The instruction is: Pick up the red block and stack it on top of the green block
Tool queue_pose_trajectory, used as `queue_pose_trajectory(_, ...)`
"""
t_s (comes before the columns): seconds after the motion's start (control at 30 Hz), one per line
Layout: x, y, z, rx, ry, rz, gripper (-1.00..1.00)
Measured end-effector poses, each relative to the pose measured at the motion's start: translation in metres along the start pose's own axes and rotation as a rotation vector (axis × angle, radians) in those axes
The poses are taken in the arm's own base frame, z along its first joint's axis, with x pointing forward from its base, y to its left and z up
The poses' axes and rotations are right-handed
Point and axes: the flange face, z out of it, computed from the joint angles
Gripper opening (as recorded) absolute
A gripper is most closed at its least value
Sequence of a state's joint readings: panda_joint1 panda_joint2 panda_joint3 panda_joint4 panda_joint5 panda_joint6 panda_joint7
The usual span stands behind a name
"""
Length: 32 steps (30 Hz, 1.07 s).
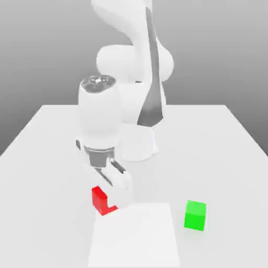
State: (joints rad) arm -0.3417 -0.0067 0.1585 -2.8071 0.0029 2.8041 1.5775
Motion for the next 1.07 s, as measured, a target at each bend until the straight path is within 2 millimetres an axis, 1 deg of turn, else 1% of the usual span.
queue_pose_trajectory(0.03,-0.004,0.0,-0.003,-0.001,0.001,0.021,-1.0)
queue_pose_trajectory(0.07,-0.019,-0.001,-0.005,-0.001,0.002,0.019,-1.0)
queue_pose_trajectory(0.1,-0.044,0.0,-0.008,-0.001,0.002,-0.004,-1.0)
queue_pose_trajectory(0.13,-0.064,0.002,-0.011,-0.001,0.003,-0.011,-1.0)
queue_pose_trajectory(0.23,-0.109,0.009,-0.019,0.0,0.004,0.01,-1.0)
queue_pose_trajectory(0.37,-0.168,0.027,-0.029,0.0,0.003,0.045,-1.0)
queue_pose_trajectory(0.47,-0.21,0.047,-0.036,-0.001,0.0,0.073,-1.0)
queue_pose_trajectory(0.53,-0.22,0.051,-0.035,0.001,0.001,0.082,-1.0)
queue_pose_trajectory(0.67,-0.222,0.048,-0.024,0.007,0.004,0.091,-1.0)
queue_pose_trajectory(0.83,-0.223,0.047,-0.001,0.009,0.004,0.092,-1.0)
queue_pose_trajectory(0.97,-0.223,0.052,0.021,0.003,0.001,0.086,-1.0)
queue_pose_trajectory(1.0,-0.223,0.053,0.026,0.0,0.0,0.085,1.0)
queue_pose_trajectory(1.07,-0.223,0.053,0.026,0.0,0.0,0.085,1.0)
